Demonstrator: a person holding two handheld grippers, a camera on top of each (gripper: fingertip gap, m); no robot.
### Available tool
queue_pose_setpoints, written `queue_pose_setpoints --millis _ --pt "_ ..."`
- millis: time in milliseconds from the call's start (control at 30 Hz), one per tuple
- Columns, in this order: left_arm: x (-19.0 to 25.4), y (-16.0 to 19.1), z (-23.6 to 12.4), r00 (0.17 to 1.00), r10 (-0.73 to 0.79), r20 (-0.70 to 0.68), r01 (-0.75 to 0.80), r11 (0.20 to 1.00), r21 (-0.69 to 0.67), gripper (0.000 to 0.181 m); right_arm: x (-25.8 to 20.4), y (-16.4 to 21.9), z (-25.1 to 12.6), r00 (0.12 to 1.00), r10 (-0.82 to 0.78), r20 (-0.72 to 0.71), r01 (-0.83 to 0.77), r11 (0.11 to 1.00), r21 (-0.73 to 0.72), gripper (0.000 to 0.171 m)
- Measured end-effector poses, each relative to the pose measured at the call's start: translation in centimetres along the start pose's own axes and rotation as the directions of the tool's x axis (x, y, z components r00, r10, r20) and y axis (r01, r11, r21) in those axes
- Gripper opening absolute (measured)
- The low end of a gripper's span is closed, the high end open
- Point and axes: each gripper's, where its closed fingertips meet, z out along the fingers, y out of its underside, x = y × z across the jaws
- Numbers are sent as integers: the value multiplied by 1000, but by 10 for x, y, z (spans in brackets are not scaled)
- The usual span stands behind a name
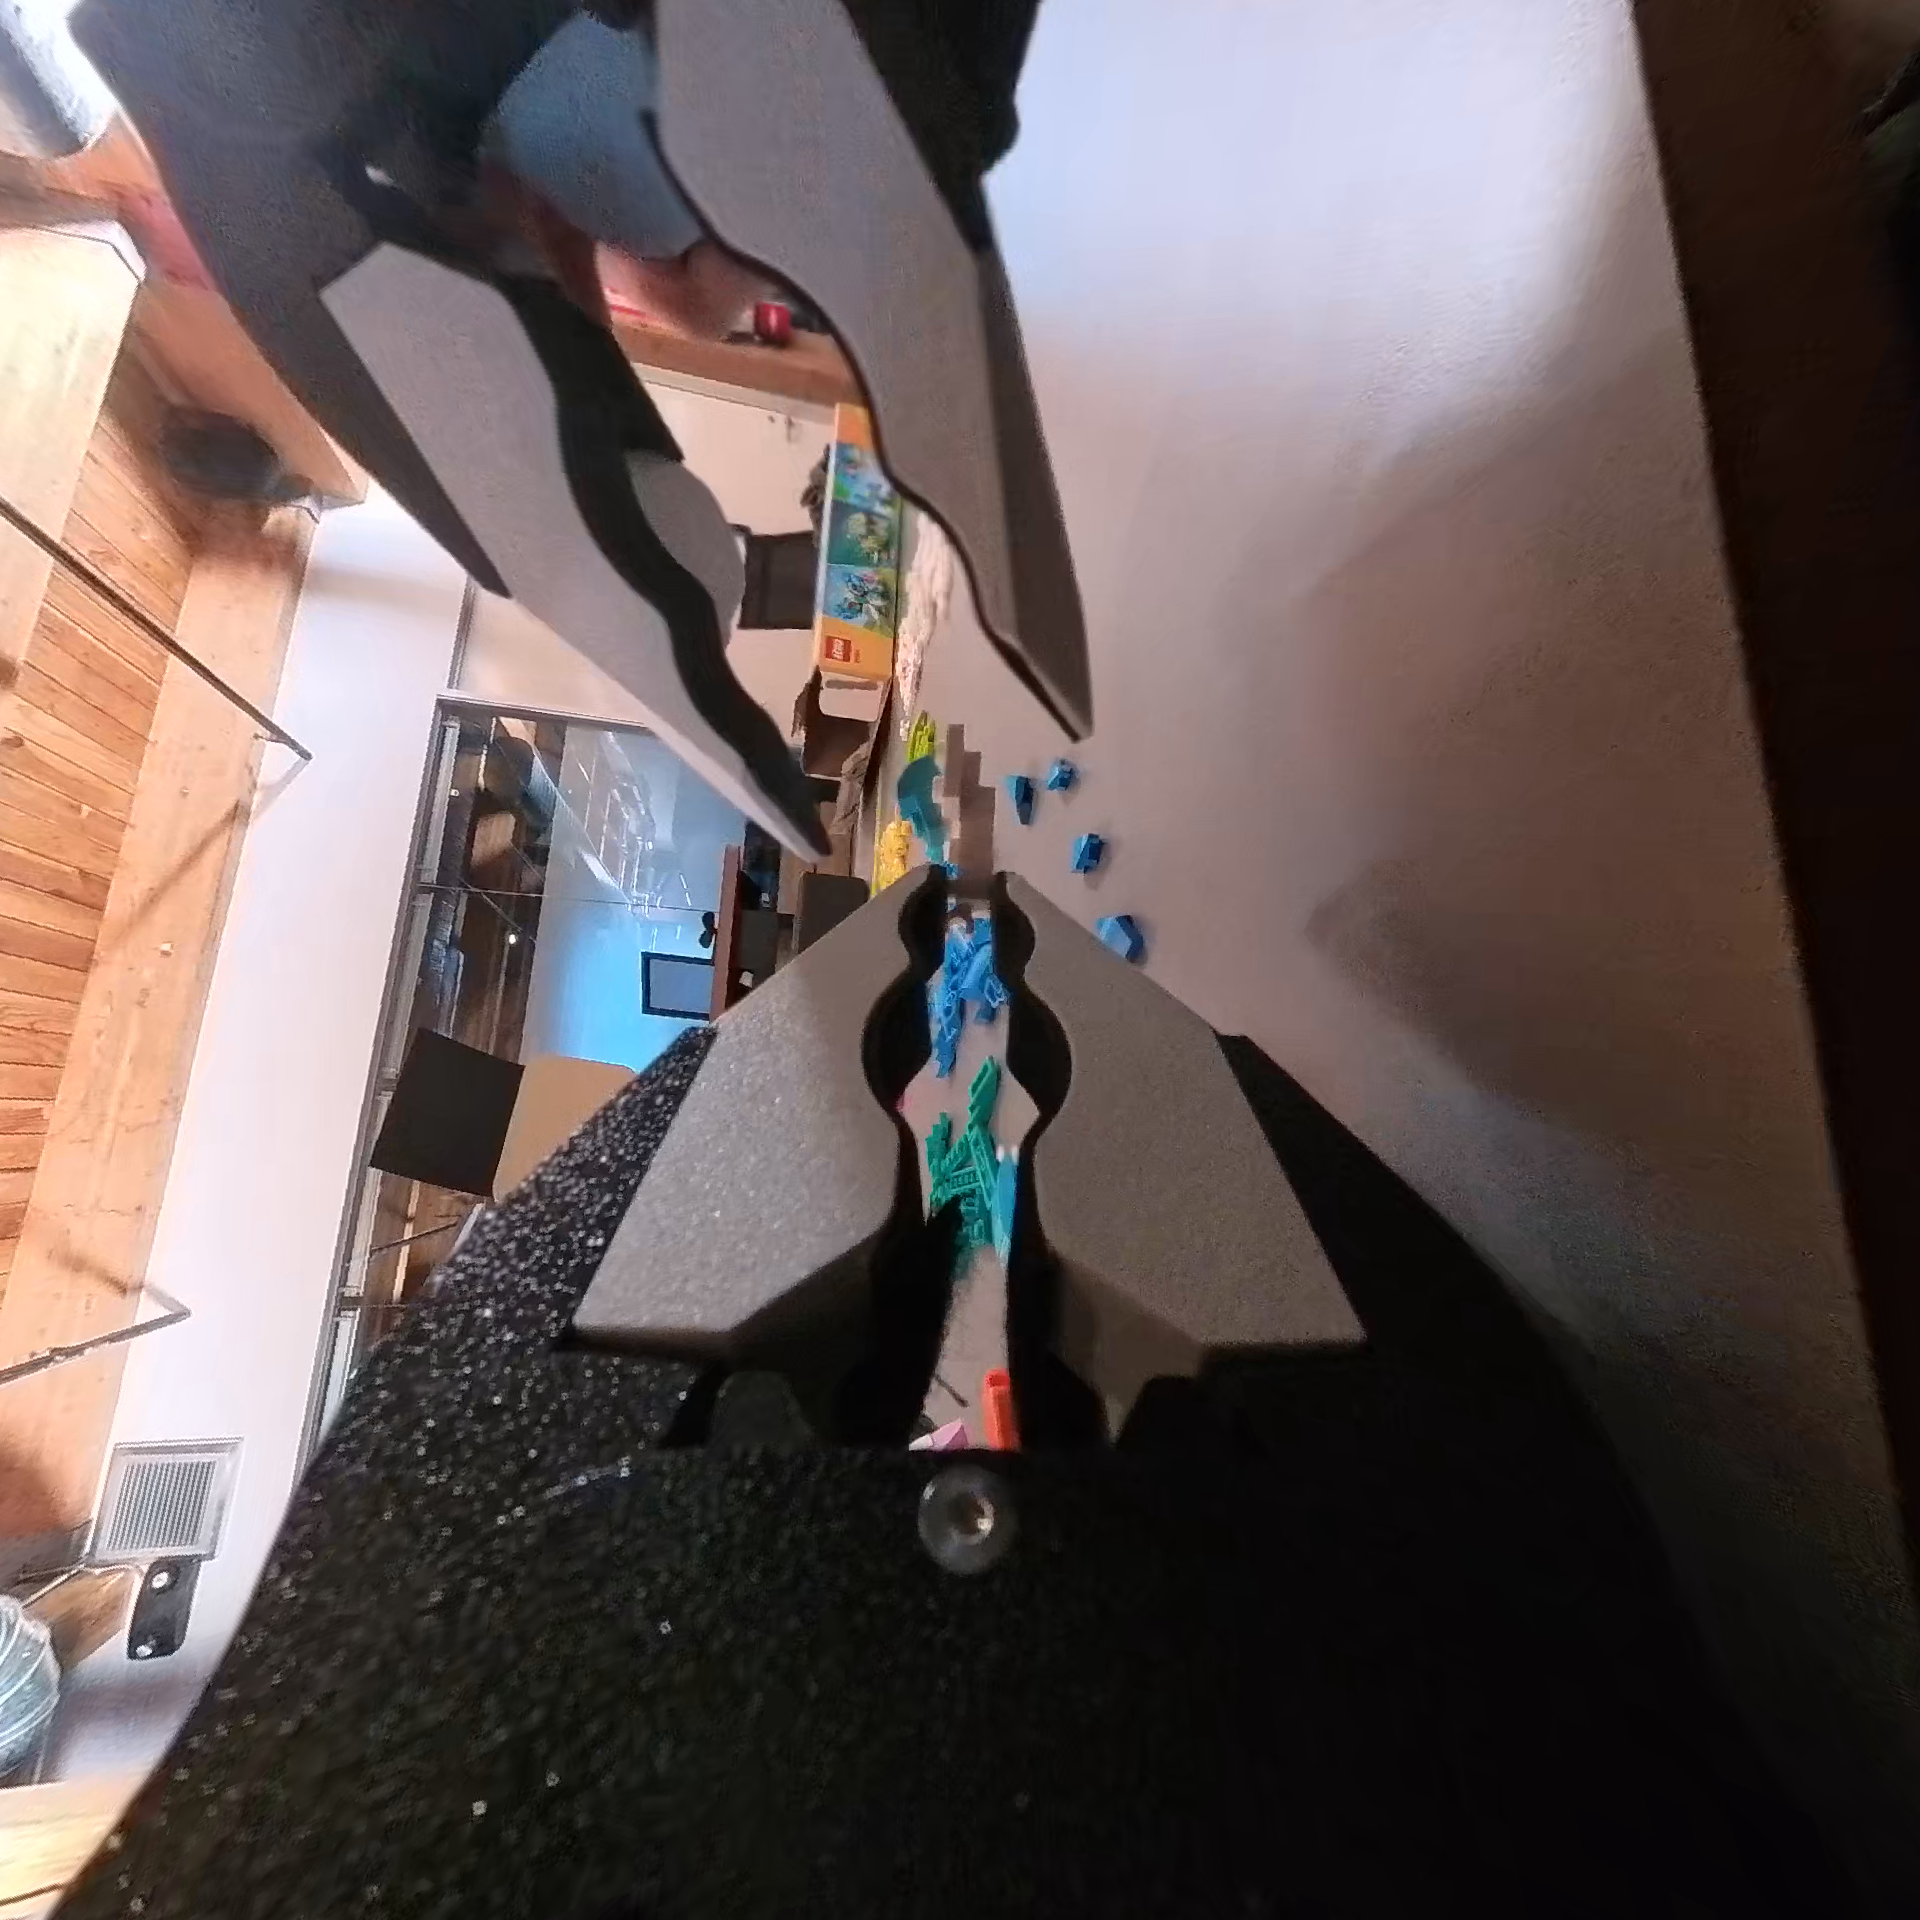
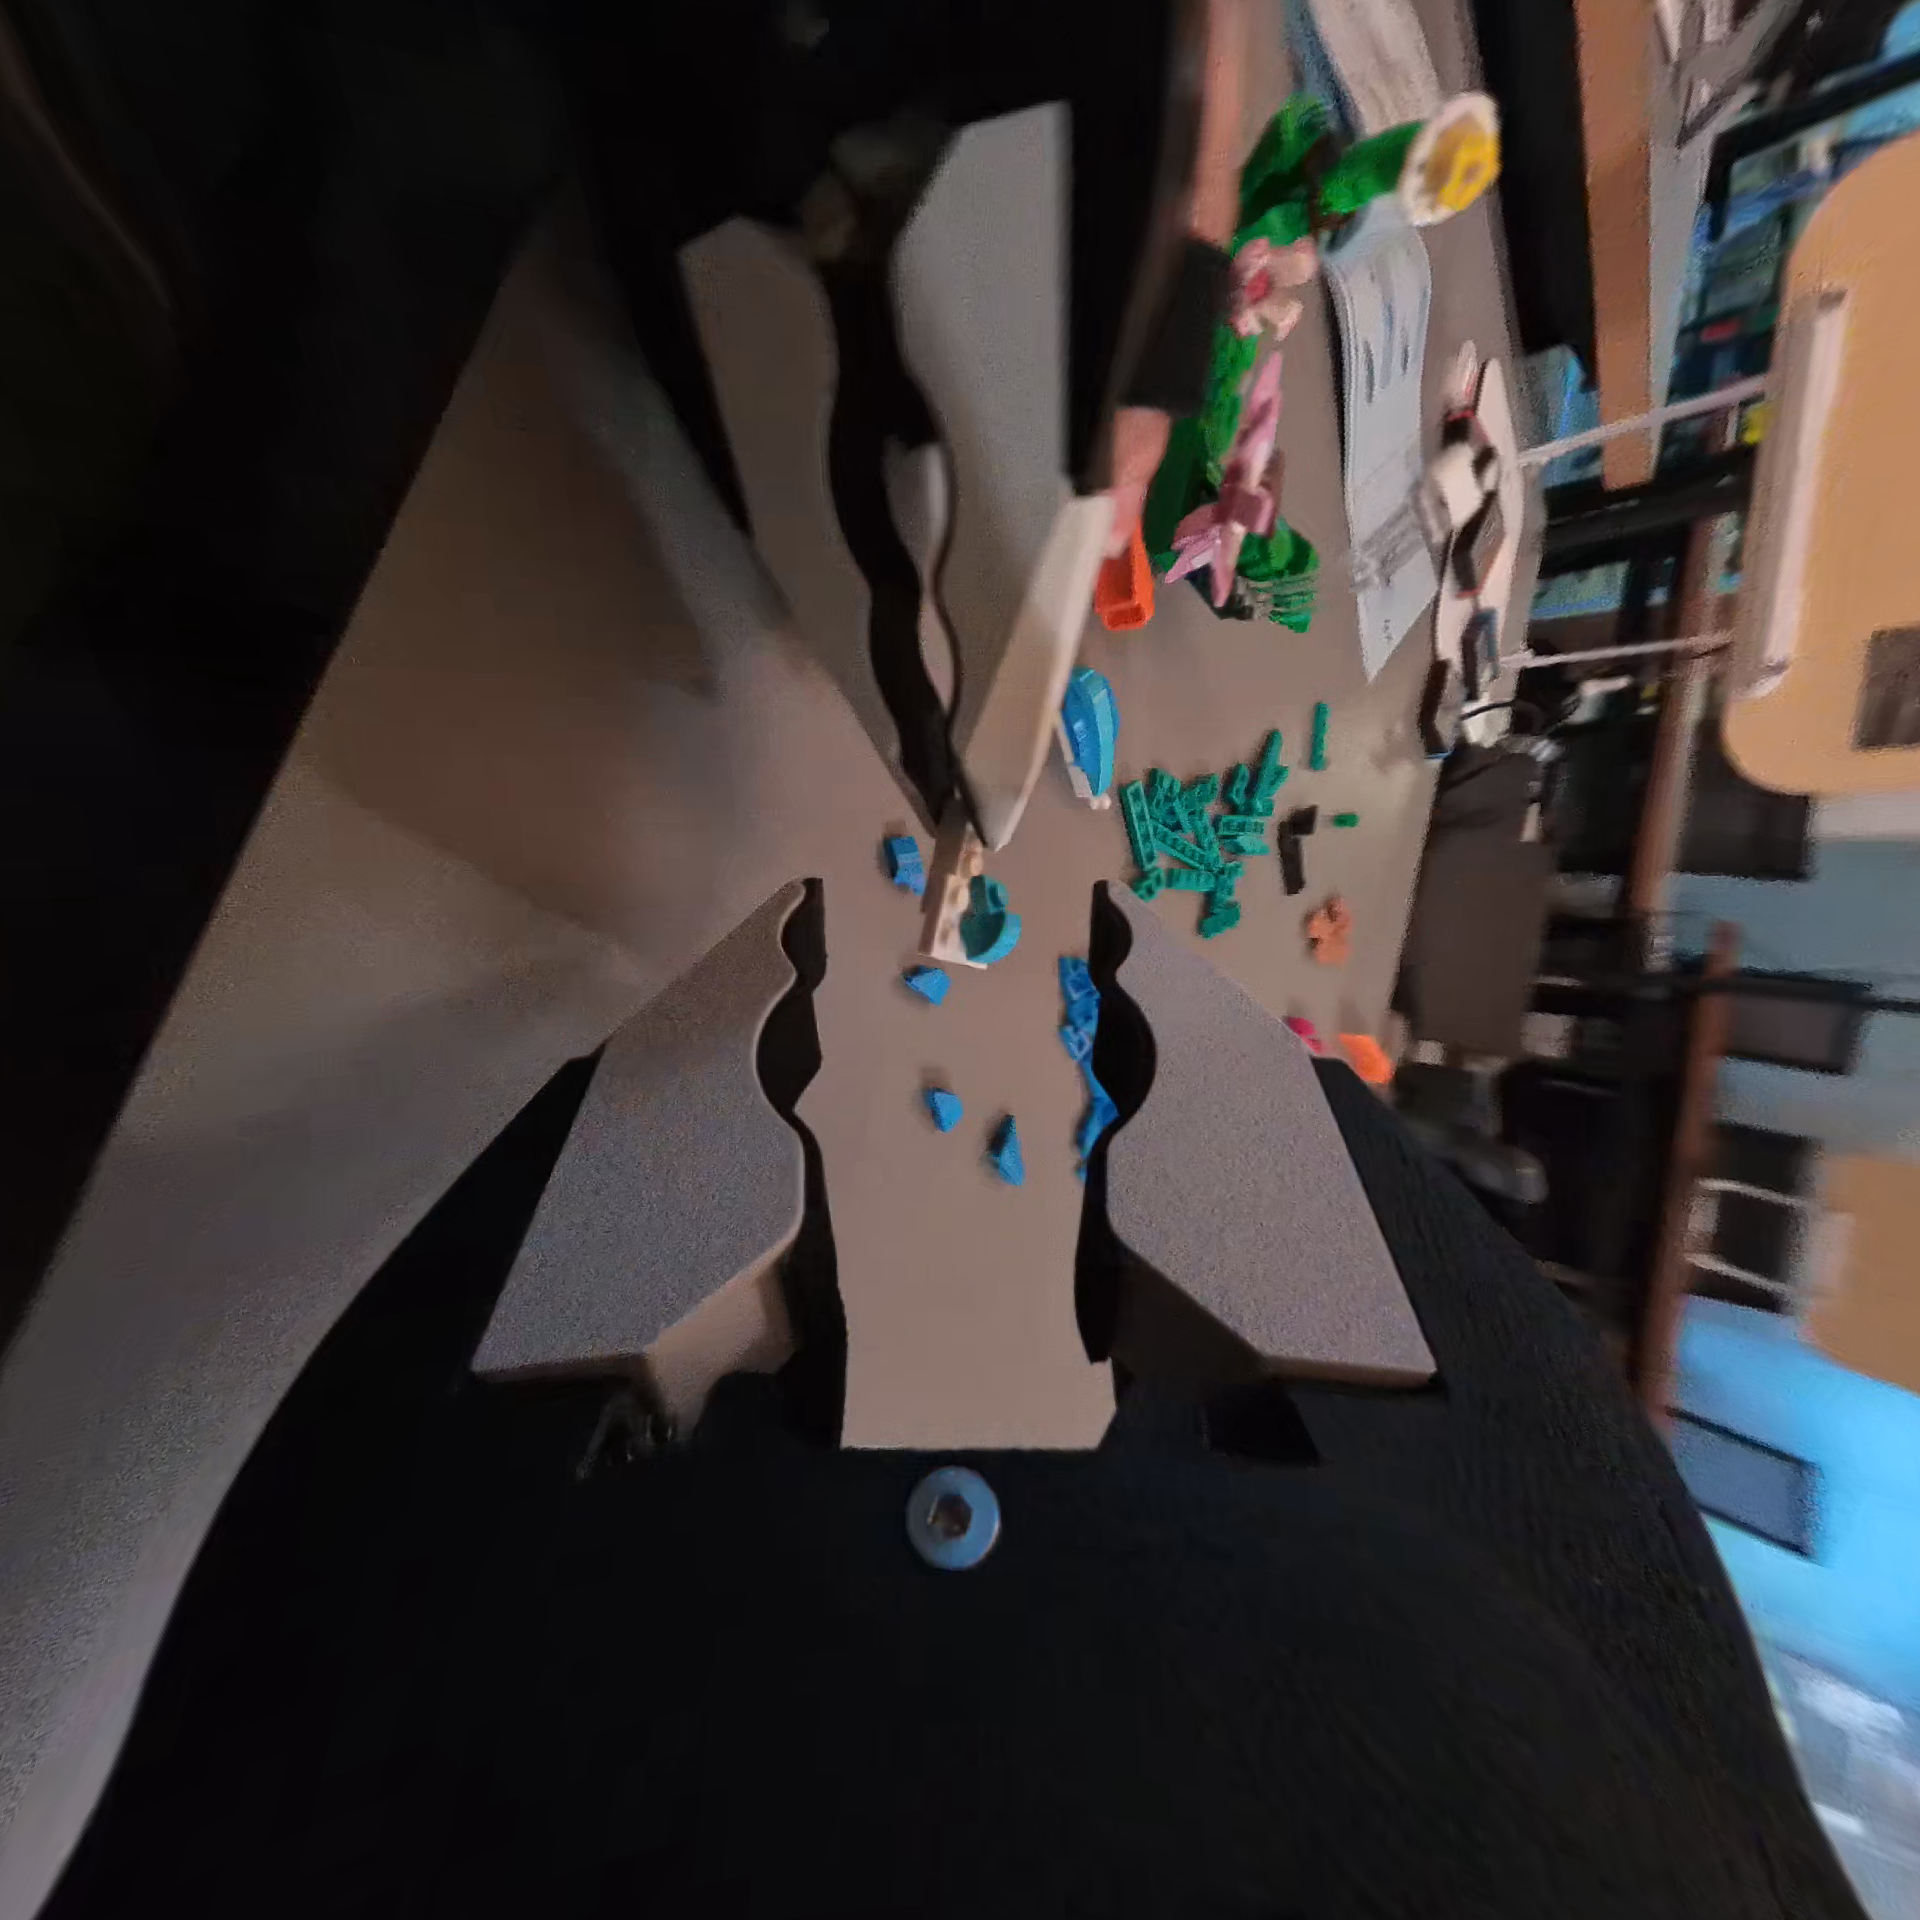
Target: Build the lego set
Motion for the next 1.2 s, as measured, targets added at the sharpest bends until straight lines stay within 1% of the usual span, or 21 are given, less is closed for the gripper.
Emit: queue_pose_setpoints --millis 133,200,300,367,467,567,700,900,1067,1200 --pt "1 1 1 1000 -3 -8 3 1000 -3 5 -4 8 8 971 -235 -38 229 965 -128 43" --pt "1 1 1 1000 -4 -8 4 1000 -3 5 -5 11 11 954 -298 -41 288 943 -166 39" --pt "2 0 1 1000 -1 -15 1 1000 -3 5 -4 15 14 938 -342 -51 327 925 -195 34" --pt "2 0 1 1000 -3 -16 3 1000 1 5 1 18 13 933 -353 -75 331 920 -212 27" --pt "4 -2 1 1000 -14 -25 14 1000 9 5 2 18 13 944 -318 -93 297 936 -188 21" --pt "5 -3 1 999 -19 -34 19 1000 12 5 0 18 12 951 -294 -96 275 946 -169 20" --pt "6 -5 2 999 -24 -38 24 1000 18 5 -1 17 11 938 -333 -93 316 935 -161 19" --pt "10 -9 2 998 -19 -59 22 999 37 5 -10 14 8 898 -440 -15 435 892 -123 19" --pt "11 -12 2 998 -25 -62 29 998 55 5 -13 12 4 897 -440 49 442 893 -82 20" --pt "13 -14 2 997 -21 -73 26 998 64 5 -17 11 2 880 -463 105 471 880 -63 19"
